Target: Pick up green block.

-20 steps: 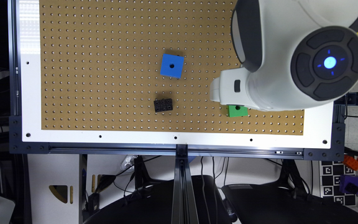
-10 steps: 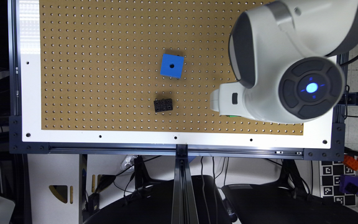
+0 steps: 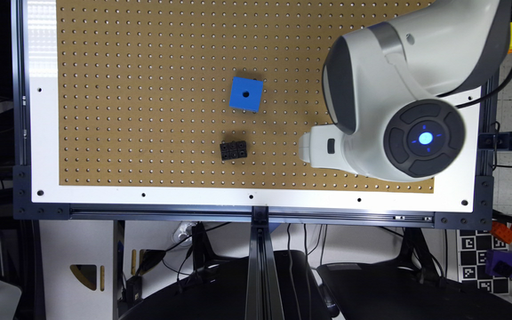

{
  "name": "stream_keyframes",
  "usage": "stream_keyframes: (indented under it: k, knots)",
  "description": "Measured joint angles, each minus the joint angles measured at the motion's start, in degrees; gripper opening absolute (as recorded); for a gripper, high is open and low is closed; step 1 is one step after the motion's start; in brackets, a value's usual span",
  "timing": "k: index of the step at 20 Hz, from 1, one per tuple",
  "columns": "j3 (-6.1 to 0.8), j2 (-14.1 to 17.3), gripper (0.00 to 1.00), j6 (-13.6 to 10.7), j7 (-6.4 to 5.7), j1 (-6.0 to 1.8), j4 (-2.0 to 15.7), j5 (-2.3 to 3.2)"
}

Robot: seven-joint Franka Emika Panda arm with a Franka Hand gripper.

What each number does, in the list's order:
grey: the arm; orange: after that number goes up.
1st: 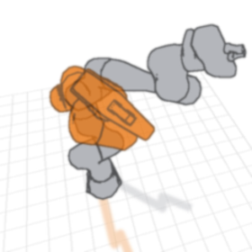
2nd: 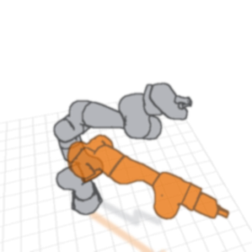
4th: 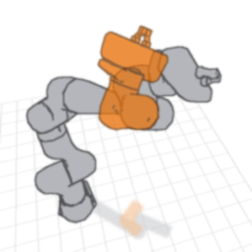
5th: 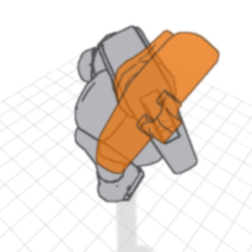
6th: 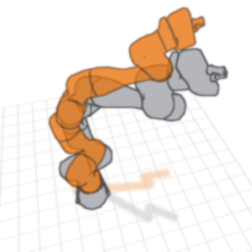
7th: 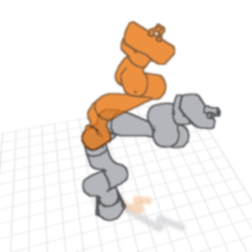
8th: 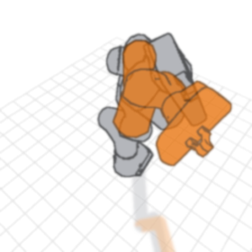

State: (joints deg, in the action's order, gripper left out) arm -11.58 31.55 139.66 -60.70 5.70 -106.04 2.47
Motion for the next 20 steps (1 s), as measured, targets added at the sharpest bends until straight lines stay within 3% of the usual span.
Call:
stream_keyframes:
  k: [11, 16, 20]
  knots:
    - [0.04, 1.3, 1.0, 0.7, -0.18, 0.46, 1.46, 0.21]
    - [0.13, 4.8, 1.0, 1.1, -0.19, 0.55, 3.69, 0.52]
    - [0.16, 8.8, 1.0, 1.9, -0.28, 0.67, 6.77, 1.3]
